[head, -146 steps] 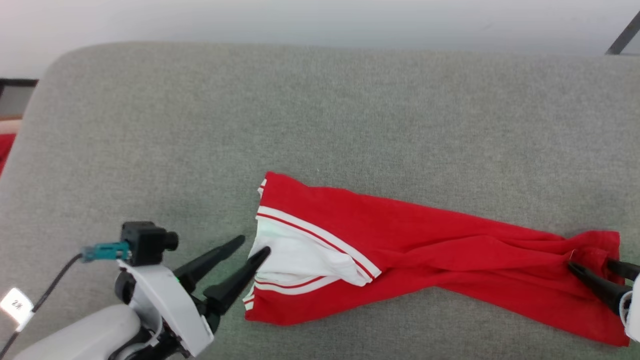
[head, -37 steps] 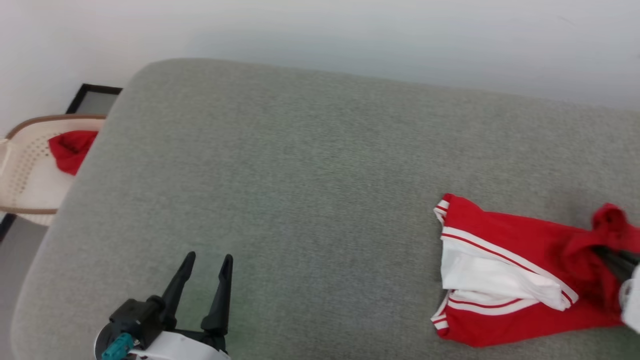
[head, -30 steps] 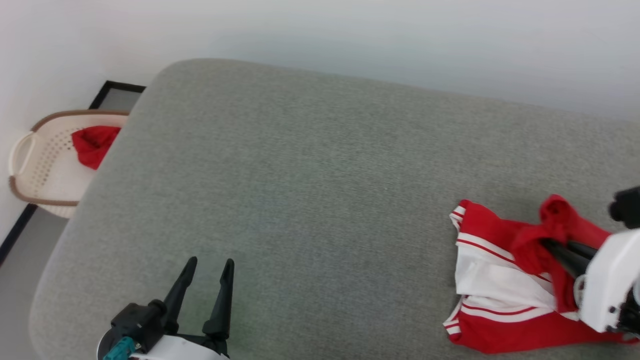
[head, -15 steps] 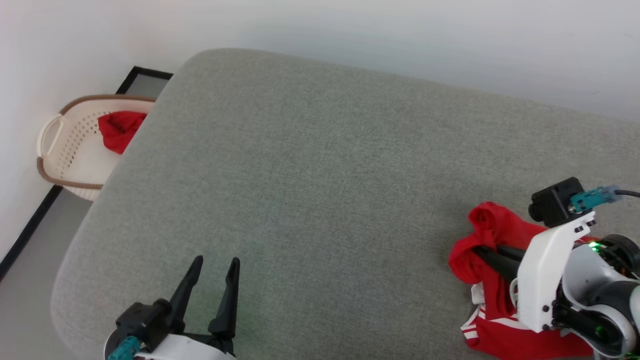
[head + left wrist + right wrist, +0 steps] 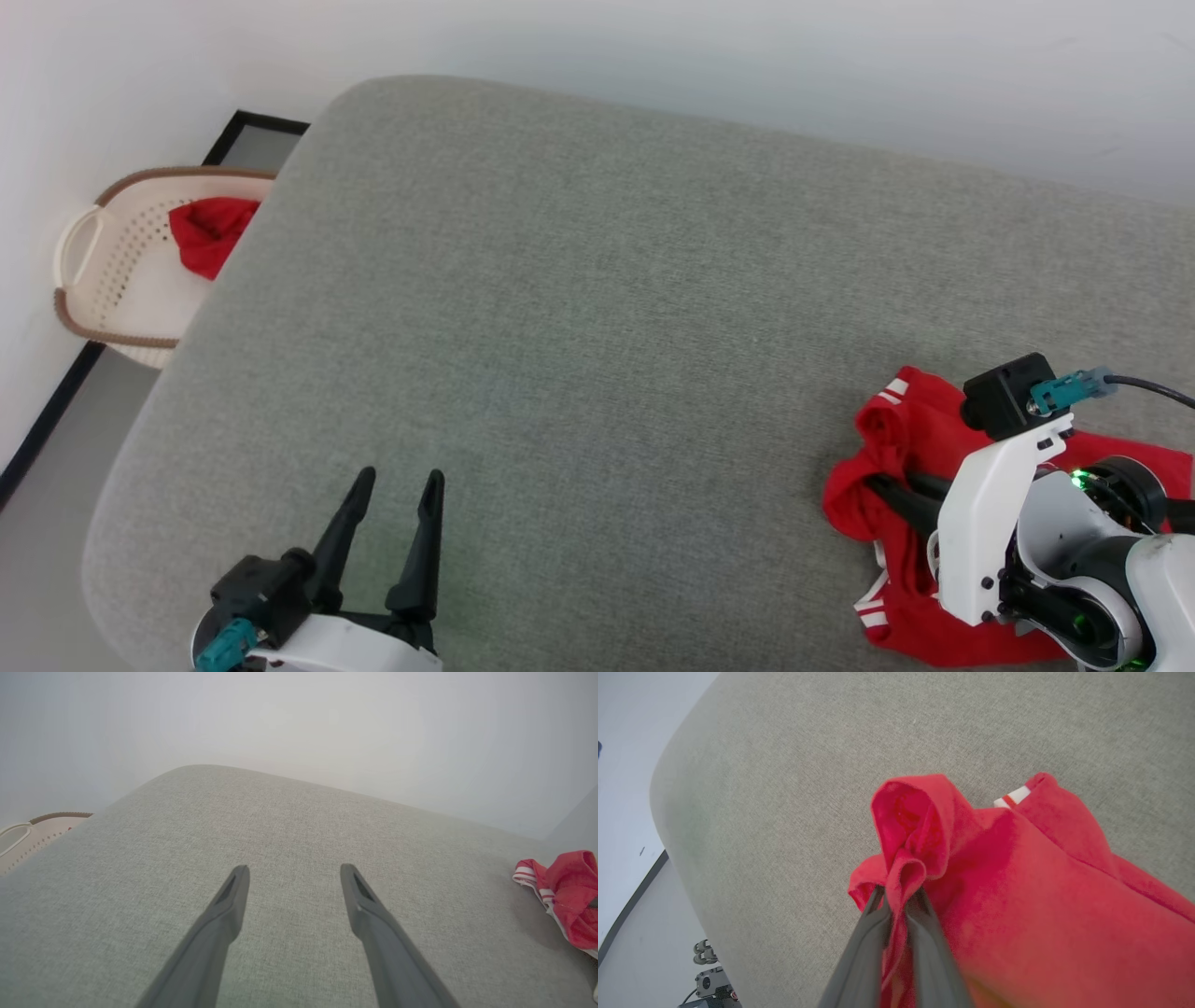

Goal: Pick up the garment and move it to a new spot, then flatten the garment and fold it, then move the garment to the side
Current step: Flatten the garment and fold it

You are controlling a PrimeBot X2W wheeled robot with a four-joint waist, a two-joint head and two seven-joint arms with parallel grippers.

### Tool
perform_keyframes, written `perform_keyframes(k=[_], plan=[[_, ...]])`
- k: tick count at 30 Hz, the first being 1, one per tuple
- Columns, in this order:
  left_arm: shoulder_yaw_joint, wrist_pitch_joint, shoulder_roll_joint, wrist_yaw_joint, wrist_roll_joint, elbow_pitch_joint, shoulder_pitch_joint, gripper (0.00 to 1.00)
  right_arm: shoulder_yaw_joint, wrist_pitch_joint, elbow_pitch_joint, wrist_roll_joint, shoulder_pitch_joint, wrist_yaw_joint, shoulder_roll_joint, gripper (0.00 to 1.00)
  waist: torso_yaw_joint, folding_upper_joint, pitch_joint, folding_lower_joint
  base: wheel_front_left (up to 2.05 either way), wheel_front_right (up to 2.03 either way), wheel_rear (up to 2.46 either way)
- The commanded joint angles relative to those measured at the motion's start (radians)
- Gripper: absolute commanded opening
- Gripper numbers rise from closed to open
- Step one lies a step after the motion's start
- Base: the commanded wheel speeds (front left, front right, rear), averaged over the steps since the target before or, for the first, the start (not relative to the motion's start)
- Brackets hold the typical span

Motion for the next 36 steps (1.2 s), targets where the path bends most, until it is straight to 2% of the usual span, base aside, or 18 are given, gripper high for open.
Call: perform_keyframes(k=[1,2,3,7,14,19,28,36], plan=[[0.003,-0.001,0.006,-0.002,-0.012,0.002,-0.01,1.0,-0.001,-0.014,0.007,0.015,-0.008,-0.001,0.007,0.48,-0.013,0.0,-0.006,0.0,0.0,0.0,0.0],[0.004,-0.001,0.009,-0.002,-0.011,0.003,-0.01,1.0,0.001,-0.016,0.012,0.023,-0.01,-0.001,0.01,0.81,-0.02,0.0,-0.01,0.0,0.0,0.0,0.0],[0.006,-0.001,0.011,-0.002,-0.013,0.003,-0.01,1.0,-0.004,-0.022,0.015,0.032,-0.013,-0.001,0.013,1.0,-0.027,0.0,-0.015,0.0,0.0,0.0,0.0],[0.005,-0.001,0.025,-0.002,-0.022,0.001,-0.009,1.0,-0.034,-0.041,0.019,0.058,-0.021,-0.001,0.012,1.0,-0.06,0.0,-0.04,0.0,0.0,0.0,0.0],[-0.003,-0.001,0.061,-0.002,-0.043,0.008,-0.01,1.0,-0.099,-0.085,0.014,0.082,0.001,-0.001,-0.027,1.0,-0.135,0.0,-0.085,0.0,0.0,0.0,0.0],[-0.013,-0.001,0.083,-0.002,-0.066,0.024,-0.016,1.0,-0.151,-0.158,0.026,0.058,0.026,-0.001,-0.06,1.0,-0.197,0.0,-0.104,0.0,0.0,0.0,0.0],[-0.028,-0.001,0.094,-0.002,-0.1,0.081,-0.023,1.0,-0.214,-0.357,0.082,0.038,0.075,-0.001,-0.064,1.0,-0.281,0.0,-0.125,0.0,0.0,0.0,0.0],[-0.013,-0.001,0.095,-0.002,-0.11,0.101,0.004,1.0,-0.25,-0.571,0.139,0.016,0.15,-0.001,-0.051,1.0,-0.308,0.0,-0.155,0.0,0.0,0.0,0.0]])
